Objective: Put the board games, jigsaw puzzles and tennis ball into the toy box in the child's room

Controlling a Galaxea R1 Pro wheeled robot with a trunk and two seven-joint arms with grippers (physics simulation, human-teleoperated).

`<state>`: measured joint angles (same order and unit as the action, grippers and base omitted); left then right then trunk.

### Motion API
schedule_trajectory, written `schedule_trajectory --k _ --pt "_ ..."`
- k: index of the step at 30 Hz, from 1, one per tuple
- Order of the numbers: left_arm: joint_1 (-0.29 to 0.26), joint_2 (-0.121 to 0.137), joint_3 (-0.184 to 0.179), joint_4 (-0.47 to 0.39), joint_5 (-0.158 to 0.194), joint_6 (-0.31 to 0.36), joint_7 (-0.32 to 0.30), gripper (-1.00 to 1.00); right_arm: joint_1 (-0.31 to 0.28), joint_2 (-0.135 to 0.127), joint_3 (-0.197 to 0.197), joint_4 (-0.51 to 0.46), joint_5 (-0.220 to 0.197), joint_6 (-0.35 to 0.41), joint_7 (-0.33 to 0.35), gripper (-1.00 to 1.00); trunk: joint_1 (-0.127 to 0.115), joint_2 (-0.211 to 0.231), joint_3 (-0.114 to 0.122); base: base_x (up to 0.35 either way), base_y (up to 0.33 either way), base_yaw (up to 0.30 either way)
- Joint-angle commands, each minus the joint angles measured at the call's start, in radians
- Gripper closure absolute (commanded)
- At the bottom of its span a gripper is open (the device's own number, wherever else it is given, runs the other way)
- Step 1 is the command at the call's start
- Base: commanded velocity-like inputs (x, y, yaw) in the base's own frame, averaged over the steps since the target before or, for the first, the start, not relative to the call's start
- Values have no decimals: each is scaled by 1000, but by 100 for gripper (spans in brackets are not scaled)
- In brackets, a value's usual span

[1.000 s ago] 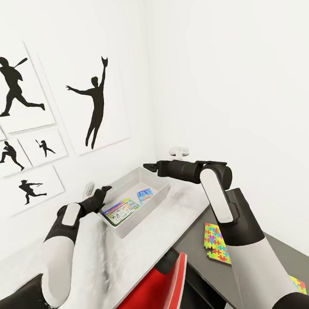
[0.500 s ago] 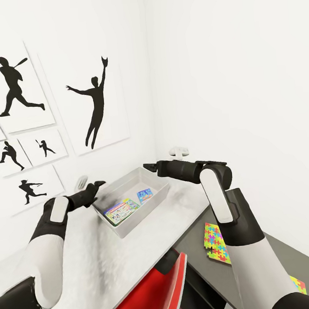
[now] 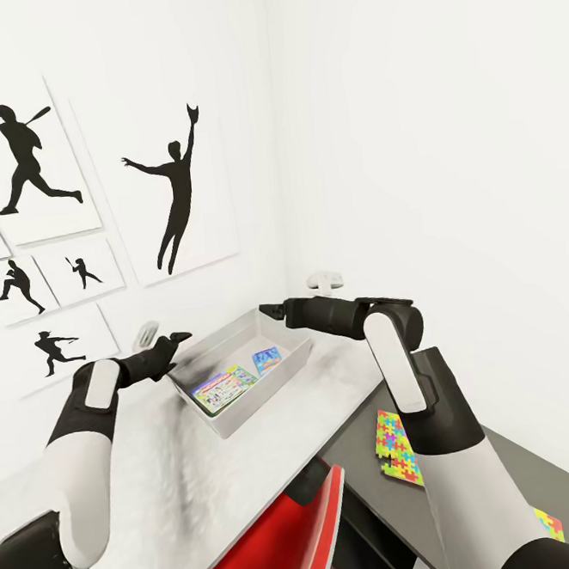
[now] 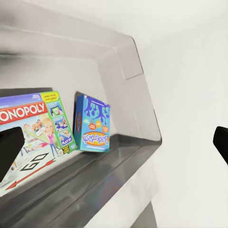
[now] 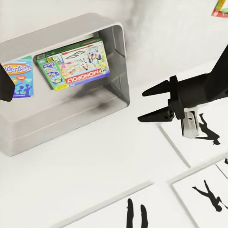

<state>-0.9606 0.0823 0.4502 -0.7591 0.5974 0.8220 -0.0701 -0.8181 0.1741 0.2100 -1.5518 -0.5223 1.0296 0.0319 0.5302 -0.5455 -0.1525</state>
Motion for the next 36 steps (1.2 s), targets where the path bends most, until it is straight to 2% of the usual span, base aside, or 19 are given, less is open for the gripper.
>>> schedule_trajectory --k 1,6,12,16,21,29,36 --pt "-1 0 4 -1 -7 7 -8 -100 -1 0 0 -1 4 4 3 -100 0 -2 -2 0 0 0" --pt "0 7 2 -21 -6 19 -10 -100 1 0 1 -2 4 4 3 -100 0 -2 -2 0 0 0" --pt "1 12 -3 -90 -4 52 -12 -100 2 0 2 -2 4 3 3 -100 0 -2 -2 0 0 0" --pt "0 -9 -1 -67 -10 55 -2 -100 -20 0 -3 9 20 18 -19 -100 0 -2 -2 0 0 0" --pt "17 -6 -7 -51 -9 55 -6 -100 -46 0 -3 26 23 18 -25 -100 0 -2 -2 0 0 0" --pt "33 -3 -11 -49 -8 54 -8 -100 -3 0 -10 71 17 10 -40 -100 0 -2 -2 0 0 0" --pt "35 -2 -11 -49 -8 54 -8 -100 2 0 -12 110 21 8 -41 -100 0 -2 -2 0 0 0"
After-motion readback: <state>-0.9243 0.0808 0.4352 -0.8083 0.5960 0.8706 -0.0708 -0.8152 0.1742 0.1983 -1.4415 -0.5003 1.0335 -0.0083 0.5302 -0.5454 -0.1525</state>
